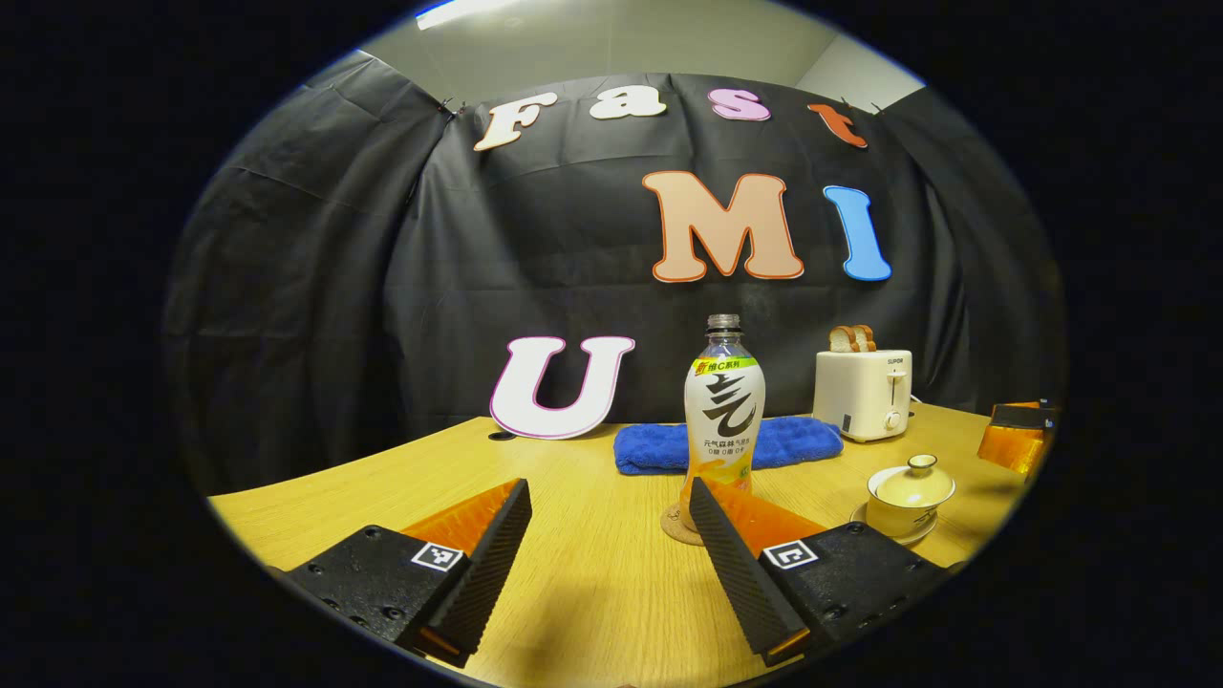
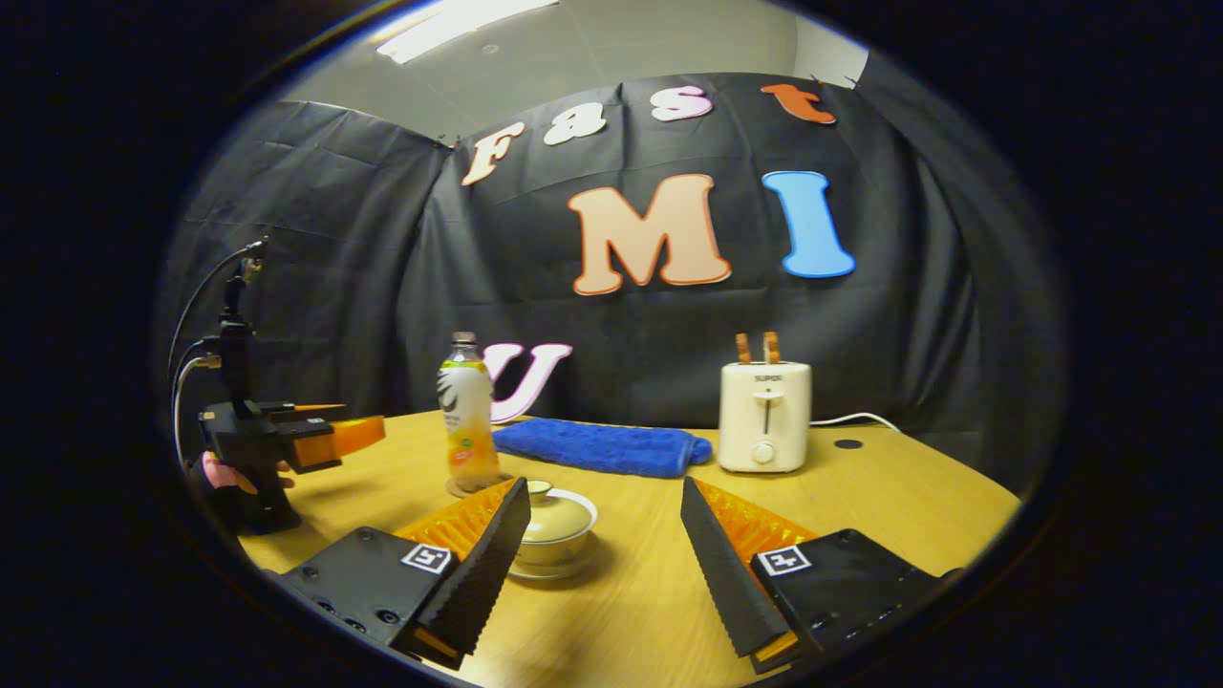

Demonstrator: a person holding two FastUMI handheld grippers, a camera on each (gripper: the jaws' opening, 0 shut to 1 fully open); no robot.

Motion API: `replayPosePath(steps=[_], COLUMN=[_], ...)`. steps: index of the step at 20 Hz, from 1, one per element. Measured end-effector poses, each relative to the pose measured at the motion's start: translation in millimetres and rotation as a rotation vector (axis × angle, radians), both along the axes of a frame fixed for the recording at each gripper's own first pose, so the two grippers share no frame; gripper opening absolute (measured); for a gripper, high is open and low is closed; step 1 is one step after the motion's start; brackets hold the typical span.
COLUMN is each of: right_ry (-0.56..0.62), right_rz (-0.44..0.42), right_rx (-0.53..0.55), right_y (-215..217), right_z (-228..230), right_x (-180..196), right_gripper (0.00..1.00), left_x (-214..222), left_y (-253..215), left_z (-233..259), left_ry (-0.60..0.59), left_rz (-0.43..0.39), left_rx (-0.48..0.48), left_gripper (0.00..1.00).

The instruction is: Open the teacup lid with one hand, grasp the water bottle and pour water into the teacup with the other hand; after pouring, place the water bottle on the coaster and then close the teacup lid.

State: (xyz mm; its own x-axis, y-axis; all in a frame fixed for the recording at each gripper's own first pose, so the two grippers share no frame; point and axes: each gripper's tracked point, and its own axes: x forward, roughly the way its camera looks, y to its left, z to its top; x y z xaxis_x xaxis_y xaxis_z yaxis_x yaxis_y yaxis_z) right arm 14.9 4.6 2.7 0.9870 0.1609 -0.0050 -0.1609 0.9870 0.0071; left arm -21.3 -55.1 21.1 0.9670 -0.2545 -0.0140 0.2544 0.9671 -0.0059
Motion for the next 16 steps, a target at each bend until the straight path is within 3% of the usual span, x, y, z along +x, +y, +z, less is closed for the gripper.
replayPosePath(steps=[1, 3, 5, 7, 10, 11, 13, 14, 16], right_ry=[-0.001, -0.009, -0.012, -0.016, -0.019, -0.019, -0.019, -0.019, -0.019], right_rz=[-0.053, -0.173, -0.276, -0.355, -0.420, -0.432, -0.437, -0.438, -0.439], right_rx=[-0.003, -0.006, -0.010, -0.014, -0.017, -0.017, -0.018, -0.018, -0.018], right_y=[-11, -37, -57, -72, -82, -84, -84, -85, -85], right_z=[0, 1, 2, 3, 2, 3, 3, 4, 4], right_x=[1, -1, -3, -5, -8, -9, -9, -10, -10], right_gripper=[1.00, 0.94, 0.99, 0.94, 0.99, 0.94, 0.98, 0.94, 0.94], left_x=[0, 0, 0, 0, -1, 0, 0, -1, 0], left_y=[0, 0, 0, 1, 1, 1, 2, 2, 1], left_z=[0, 0, 0, 0, -1, 0, 0, -1, -1], left_ry=[0.000, 0.000, 0.000, -0.001, -0.001, -0.001, -0.001, -0.001, -0.001], left_rz=[0.001, 0.002, 0.005, 0.007, 0.008, 0.008, 0.011, 0.012, 0.012], left_rx=[0.000, 0.000, 0.000, 0.000, 0.000, 0.001, 0.001, 0.001, 0.001], left_gripper=[0.97, 0.97, 0.97, 0.97, 0.97, 0.97, 0.97, 0.97, 0.97])
